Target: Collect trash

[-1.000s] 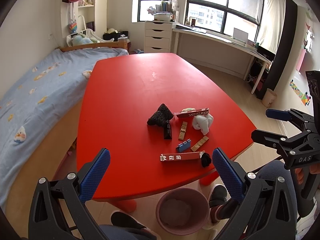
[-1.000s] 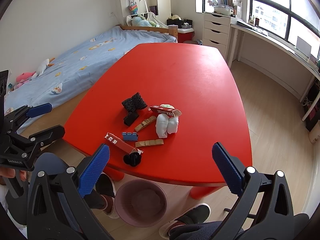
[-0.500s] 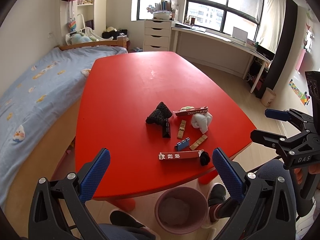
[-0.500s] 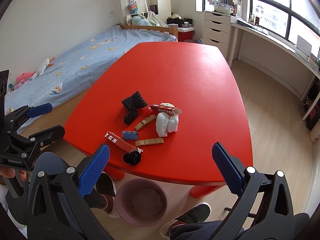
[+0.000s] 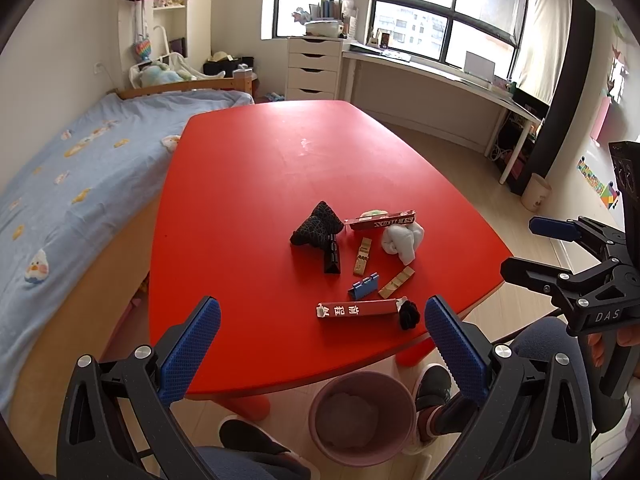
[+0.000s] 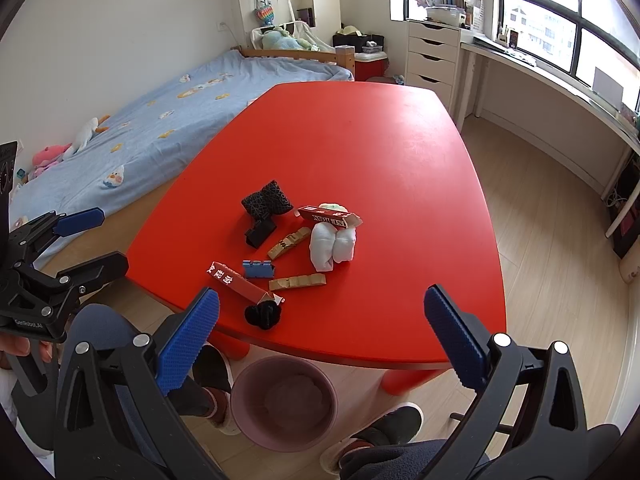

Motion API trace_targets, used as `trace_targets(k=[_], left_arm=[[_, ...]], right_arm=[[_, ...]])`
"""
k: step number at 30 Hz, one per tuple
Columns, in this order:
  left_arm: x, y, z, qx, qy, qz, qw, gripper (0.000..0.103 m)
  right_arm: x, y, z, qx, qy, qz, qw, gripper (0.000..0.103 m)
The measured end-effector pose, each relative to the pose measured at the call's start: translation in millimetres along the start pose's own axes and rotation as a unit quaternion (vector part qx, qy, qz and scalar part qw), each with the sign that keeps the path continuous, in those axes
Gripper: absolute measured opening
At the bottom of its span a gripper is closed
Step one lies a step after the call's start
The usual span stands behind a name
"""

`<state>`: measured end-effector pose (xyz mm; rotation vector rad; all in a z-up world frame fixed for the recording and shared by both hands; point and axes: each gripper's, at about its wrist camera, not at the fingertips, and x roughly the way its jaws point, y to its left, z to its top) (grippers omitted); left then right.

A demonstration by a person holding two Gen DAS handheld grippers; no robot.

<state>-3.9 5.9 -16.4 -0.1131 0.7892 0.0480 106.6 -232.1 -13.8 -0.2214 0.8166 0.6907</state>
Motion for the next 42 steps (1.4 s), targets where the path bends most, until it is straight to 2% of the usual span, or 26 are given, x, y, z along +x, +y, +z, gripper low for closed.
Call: trace_targets(k=[32, 42], left_arm=[[0.9, -1.8, -1.1, 0.0, 0.005, -0.001, 1.0, 0.098], [11.5, 4.2, 3.8, 0.012, 0.025, -0.005, 0.9996, 0.098]], right_arm=[[5.5, -1.3, -5.2, 0.002, 0.007, 0.004, 1.0, 0.1], [12.2, 3.5, -4.5, -0.001, 0.026, 0.012, 1.0, 0.1]])
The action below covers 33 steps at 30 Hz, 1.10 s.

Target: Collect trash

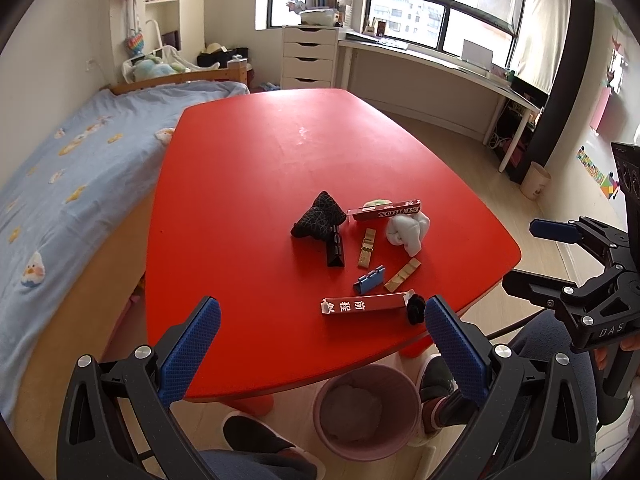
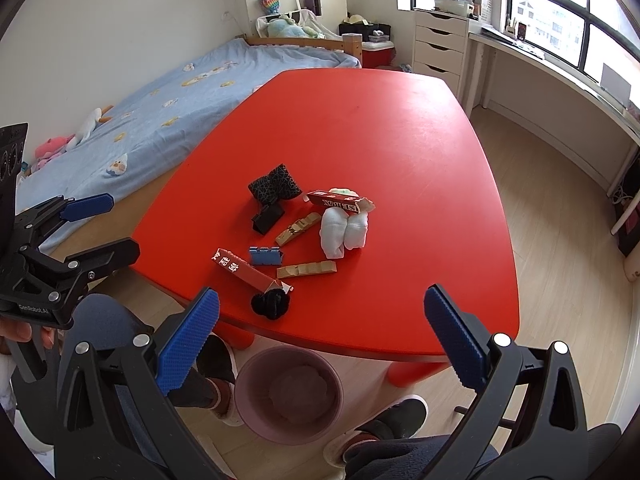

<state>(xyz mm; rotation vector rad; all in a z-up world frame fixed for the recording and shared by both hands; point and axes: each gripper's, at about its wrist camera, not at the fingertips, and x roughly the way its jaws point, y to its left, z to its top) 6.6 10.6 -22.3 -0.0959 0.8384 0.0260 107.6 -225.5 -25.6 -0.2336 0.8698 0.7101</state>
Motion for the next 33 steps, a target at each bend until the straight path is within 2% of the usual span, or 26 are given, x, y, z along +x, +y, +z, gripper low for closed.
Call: trace_targets(k=[9, 16, 21, 27, 33], left_arm=[[22.1, 6.9, 8.4, 0.047, 0.035, -0.02, 0.9981, 0.098], [47.6, 6.2, 15.1, 0.111, 0.073, -0.052, 0.9897, 0.098], [66.3, 4.1, 19.3, 0.16, 0.101, -0.081, 0.9786, 0.098], [89.5, 1.7, 19.3, 0.226, 0.13, -0.118, 0.9581, 0.098], [100.4, -2.3, 16.6, 0.263, 0.139, -0.15, 0.943, 0.096]], right_arm=[[12.2, 3.6, 2.3, -0.007, 0.026, 0.007, 1.0, 0.1], [23.9, 10.2, 1.4, -0.02, 0.045, 0.009, 0.999, 0.1], [34.1, 15.3, -0.3, -0.028, 0.058, 0.013, 0.998, 0.1], [53.4, 19.0, -5.6, -0.031, 0.075, 0.023, 0.996, 0.1], [69.7, 23.3, -7.5, -0.04, 0.083, 0.027, 0.995, 0.1]])
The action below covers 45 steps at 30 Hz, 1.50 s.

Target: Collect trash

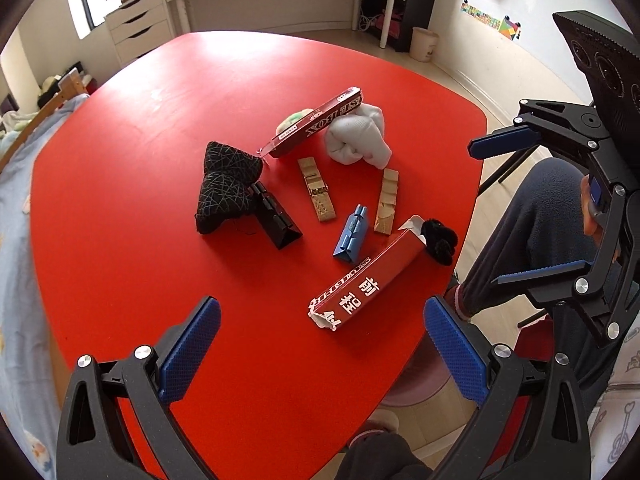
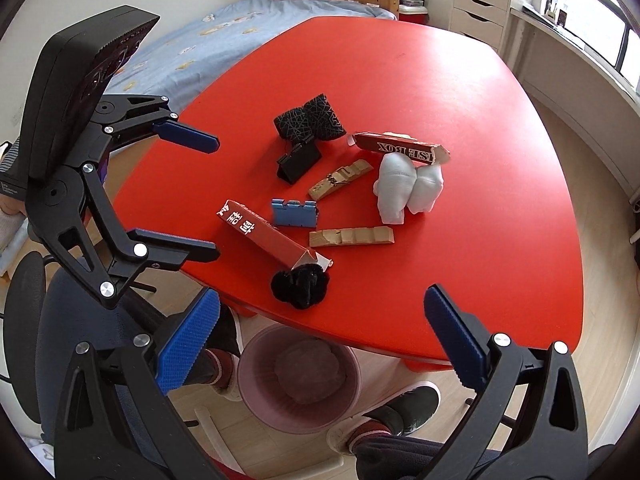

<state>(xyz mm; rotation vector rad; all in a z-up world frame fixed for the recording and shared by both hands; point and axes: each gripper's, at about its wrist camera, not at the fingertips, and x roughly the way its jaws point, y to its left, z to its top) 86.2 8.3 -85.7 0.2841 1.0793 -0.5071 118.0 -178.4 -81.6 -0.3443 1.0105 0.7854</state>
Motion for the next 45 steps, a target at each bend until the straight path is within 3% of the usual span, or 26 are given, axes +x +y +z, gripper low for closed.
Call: trace_targets(k=[1, 3, 5, 10, 12, 14, 18, 25, 29, 45], left_arm=[[1.0, -0.6, 0.7, 0.005, 0.0, -0.005, 1.0, 0.094], [3.5, -0.3, 1.6, 0.01, 0.002, -0.017, 0.9998, 0.079], [6.9, -0.4, 1.1, 0.012, 0.006, -0.018, 0.9998, 0.075], [8.2, -2.5, -1.2, 0.023, 0.003, -0.028, 0.9993, 0.065], [8.8, -3.2, 0.0, 0.026, 0.002, -0.031, 0.9992, 0.052], [10.9, -4.3, 1.4, 0.028, 0.003, -0.035, 0.999, 0.051], [12.1, -8.1, 1.4, 0.028, 0.002, -0.039, 0.9989, 0.037], [8.8, -9.2, 1.3, 0.02, 0.002, -0.034, 0.9992, 0.024], [8.2, -8.5, 1.2, 0.008, -0.005, -0.035, 0.9993, 0.016], [-8.9, -23.6, -11.3, -0.031, -0.022, -0.022, 0.999, 0.013]], right_arm=[[1.9, 0.2, 0.4, -0.001, 0.001, 0.001, 1.0, 0.1], [5.6, 0.9, 1.1, -0.003, 0.001, 0.003, 1.0, 0.093], [10.0, 0.1, 1.6, -0.005, 0.009, 0.0, 1.0, 0.081], [17.6, -0.3, 2.4, -0.009, 0.019, 0.005, 1.0, 0.065], [21.0, 0.2, 3.6, -0.009, 0.023, 0.009, 1.0, 0.059], [22.3, 2.6, 4.0, -0.011, 0.025, 0.011, 1.0, 0.055], [25.6, 6.3, 6.2, -0.014, 0.026, 0.013, 0.999, 0.044], [29.9, 4.0, 5.1, -0.007, 0.027, 0.012, 1.0, 0.017], [27.1, -2.0, 5.2, -0.001, 0.023, 0.012, 1.0, 0.016], [0.1, -13.4, 3.7, 0.011, -0.001, 0.011, 1.0, 0.015]])
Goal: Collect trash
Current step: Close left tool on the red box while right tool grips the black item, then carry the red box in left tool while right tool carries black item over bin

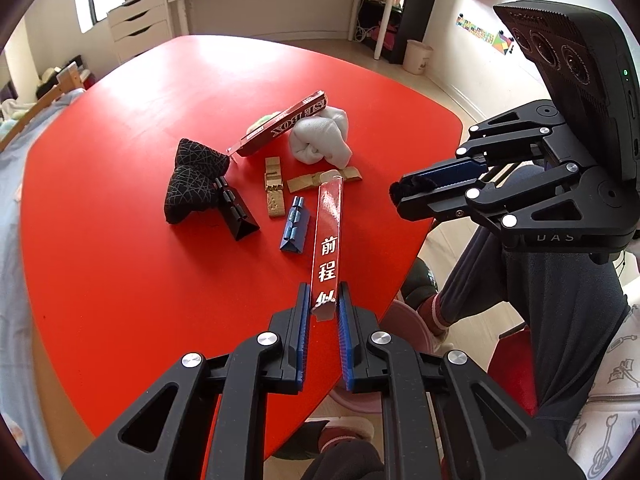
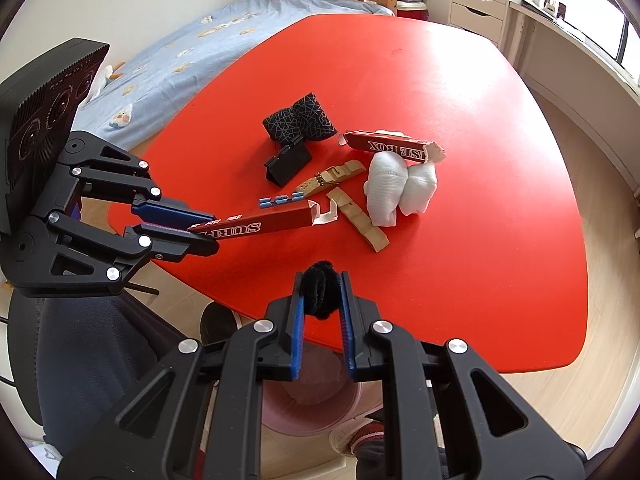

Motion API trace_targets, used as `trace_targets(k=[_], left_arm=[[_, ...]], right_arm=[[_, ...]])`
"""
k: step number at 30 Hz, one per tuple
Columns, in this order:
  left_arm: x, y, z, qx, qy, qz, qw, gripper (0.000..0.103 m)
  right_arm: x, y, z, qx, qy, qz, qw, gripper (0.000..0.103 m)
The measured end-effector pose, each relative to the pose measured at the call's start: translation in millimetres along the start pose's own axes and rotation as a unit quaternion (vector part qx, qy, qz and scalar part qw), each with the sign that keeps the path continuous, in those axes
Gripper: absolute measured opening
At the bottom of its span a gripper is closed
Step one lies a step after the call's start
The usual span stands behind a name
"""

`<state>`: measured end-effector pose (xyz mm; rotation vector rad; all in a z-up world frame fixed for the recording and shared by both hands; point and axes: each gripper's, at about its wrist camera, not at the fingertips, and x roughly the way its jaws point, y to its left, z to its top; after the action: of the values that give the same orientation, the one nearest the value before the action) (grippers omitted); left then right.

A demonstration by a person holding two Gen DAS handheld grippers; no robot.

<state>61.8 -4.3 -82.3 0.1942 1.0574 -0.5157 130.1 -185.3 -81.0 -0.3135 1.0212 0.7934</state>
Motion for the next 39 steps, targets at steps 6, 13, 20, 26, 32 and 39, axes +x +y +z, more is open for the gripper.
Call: trace_targets(k=[6, 13, 20, 26, 32, 39], left_arm=[[-15.3, -3.3, -2.4, -0.033, -0.009, 0.011, 0.9994, 0.013], [-35.4, -21.4, -8.2, -0.067, -0.033, 0.025, 0.9969, 0.013], [-55.4, -44.2, -12.8, -0.085, -0.057, 0.04, 0.994, 0.013], [-67.6, -60.7, -18.4, -0.097, -0.071, 0.048, 0.9916, 0.013], [-72.7, -72.1, -29.9, -0.114, -0.071, 0.051, 0.9896, 0.013], [-71.4, -86.3, -46.5, -0.131, -0.066, 0.043, 0.9882, 0.013]], right_arm=[[-16.0, 1.0, -0.6, -0.003, -0.01, 0.003, 1.0, 0.015], [-39.1, 3.7, -3.4, -0.011, -0.023, 0.009, 1.0, 0.015], [-62.1, 10.0, -8.0, -0.021, -0.036, 0.016, 0.999, 0.015], [-77.7, 16.3, -15.7, -0.028, -0.044, 0.022, 0.998, 0.015], [-89.6, 19.7, -28.7, -0.029, -0.046, 0.027, 0.998, 0.015], [-94.7, 22.4, -46.5, -0.024, -0.04, 0.031, 0.998, 0.015]])
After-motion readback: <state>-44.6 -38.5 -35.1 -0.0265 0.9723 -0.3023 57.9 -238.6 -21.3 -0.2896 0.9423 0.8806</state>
